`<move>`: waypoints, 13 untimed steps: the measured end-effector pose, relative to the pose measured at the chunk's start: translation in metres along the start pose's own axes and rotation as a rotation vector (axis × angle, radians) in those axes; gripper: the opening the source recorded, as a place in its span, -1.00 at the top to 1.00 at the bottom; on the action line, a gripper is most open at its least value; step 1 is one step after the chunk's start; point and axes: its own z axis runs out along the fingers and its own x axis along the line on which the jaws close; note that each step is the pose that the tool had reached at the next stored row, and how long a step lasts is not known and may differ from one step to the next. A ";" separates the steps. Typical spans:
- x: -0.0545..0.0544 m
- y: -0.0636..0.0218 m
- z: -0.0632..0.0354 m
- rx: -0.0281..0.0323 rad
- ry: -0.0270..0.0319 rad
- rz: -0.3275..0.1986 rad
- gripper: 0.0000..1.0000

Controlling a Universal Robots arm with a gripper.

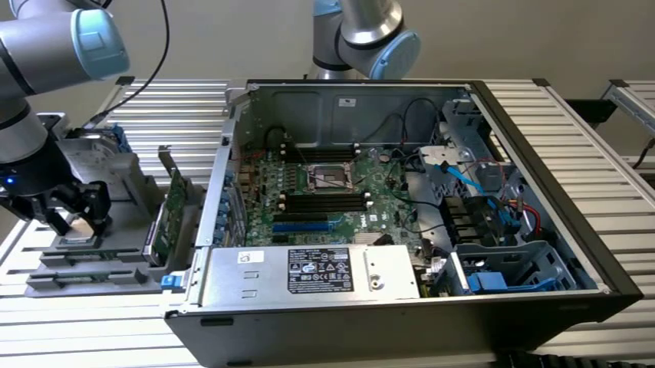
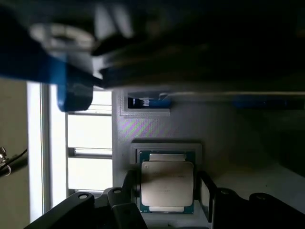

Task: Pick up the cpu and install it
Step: 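Pick up the cpu and move it towards the insertion slot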

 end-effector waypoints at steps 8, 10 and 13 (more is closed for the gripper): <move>0.000 0.0001 0.0001 -0.0001 -0.0001 0.000 -0.23; 0.000 0.0000 0.0001 -0.0001 -0.0001 0.000 -0.18; 0.000 0.0000 0.0001 -0.0001 0.0000 0.000 -0.09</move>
